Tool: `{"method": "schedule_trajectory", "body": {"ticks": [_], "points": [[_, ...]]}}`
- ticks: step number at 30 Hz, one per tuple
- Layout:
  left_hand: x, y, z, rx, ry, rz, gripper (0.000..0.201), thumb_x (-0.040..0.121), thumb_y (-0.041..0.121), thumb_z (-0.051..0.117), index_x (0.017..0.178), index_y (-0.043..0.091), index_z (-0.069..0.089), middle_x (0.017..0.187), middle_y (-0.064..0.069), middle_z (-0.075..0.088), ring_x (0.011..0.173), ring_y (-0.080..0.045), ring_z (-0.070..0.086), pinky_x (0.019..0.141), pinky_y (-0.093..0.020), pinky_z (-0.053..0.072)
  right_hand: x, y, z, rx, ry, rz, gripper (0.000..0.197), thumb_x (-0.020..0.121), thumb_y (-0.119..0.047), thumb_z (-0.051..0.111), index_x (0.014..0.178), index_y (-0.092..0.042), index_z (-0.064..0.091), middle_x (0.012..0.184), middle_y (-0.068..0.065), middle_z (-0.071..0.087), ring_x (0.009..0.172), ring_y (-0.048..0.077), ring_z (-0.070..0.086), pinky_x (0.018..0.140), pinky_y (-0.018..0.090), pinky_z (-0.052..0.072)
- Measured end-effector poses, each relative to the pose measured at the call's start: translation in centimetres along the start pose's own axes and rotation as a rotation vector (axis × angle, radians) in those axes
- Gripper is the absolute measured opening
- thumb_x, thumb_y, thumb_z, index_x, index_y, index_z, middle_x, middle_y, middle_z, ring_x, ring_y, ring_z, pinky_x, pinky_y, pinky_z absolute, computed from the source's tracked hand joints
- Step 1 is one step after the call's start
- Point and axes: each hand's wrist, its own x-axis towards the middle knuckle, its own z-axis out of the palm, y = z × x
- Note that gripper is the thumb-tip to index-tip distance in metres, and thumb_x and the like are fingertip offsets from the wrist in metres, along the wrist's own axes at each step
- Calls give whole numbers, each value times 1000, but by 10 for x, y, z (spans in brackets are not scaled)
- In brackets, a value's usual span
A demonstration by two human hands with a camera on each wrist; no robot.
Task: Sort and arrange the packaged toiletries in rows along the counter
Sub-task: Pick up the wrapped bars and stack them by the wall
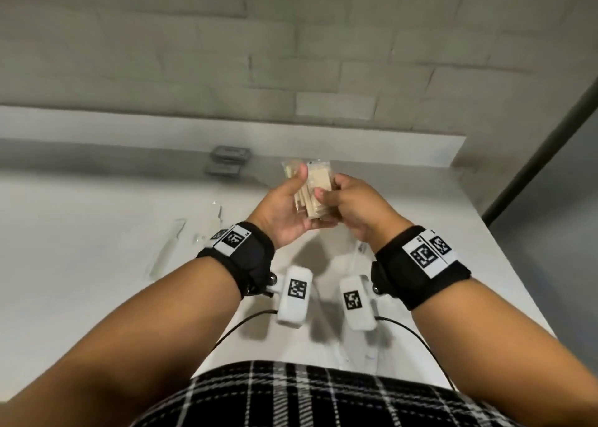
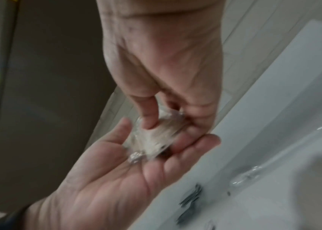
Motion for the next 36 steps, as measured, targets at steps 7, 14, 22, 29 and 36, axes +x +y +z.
{"method": "schedule_trajectory", "body": {"ticks": [7, 14, 22, 29, 36], "points": [[-34, 16, -25, -21, 202, 165, 24, 94, 8, 54, 117, 2, 60, 97, -13, 70, 81, -24, 71, 70, -30, 61, -2, -5, 23, -186, 60, -141, 19, 98, -17, 49, 109, -16, 65, 81, -6, 61, 63, 6, 53, 57, 16, 42], [-57, 32, -34, 93, 245, 264, 14, 90, 8, 61, 102, 13, 66, 85, 0, 73, 73, -14, 70, 62, -22, 55, 1, -7, 44, -75, 18, -134, 14, 83, -10, 70, 76, -13, 58, 66, 2, 59, 50, 11, 55, 48, 22, 44], [-64, 43, -51, 172, 253, 293, 33, 89, 3, 61, 121, 7, 59, 98, -4, 70, 82, -16, 67, 60, -22, 55, 11, -9, 54, 31, 40, -139, 12, 89, -16, 65, 79, -9, 63, 63, 4, 62, 49, 15, 55, 48, 24, 46], [-63, 53, -62, 302, 204, 203, 34, 87, -3, 62, 119, 5, 56, 84, -4, 67, 66, -11, 66, 56, -24, 55, 23, -27, 52, -70, 8, -189, 7, 87, -14, 65, 83, -17, 70, 67, 3, 60, 50, 10, 46, 49, 22, 36], [-61, 55, -77, 209, 293, 195, 34, 89, 0, 60, 120, 9, 51, 93, -7, 61, 81, -21, 66, 66, -31, 60, 41, -42, 46, -624, 133, -231, 13, 86, -13, 67, 75, -9, 63, 59, 1, 55, 50, 11, 47, 51, 22, 40]]}}
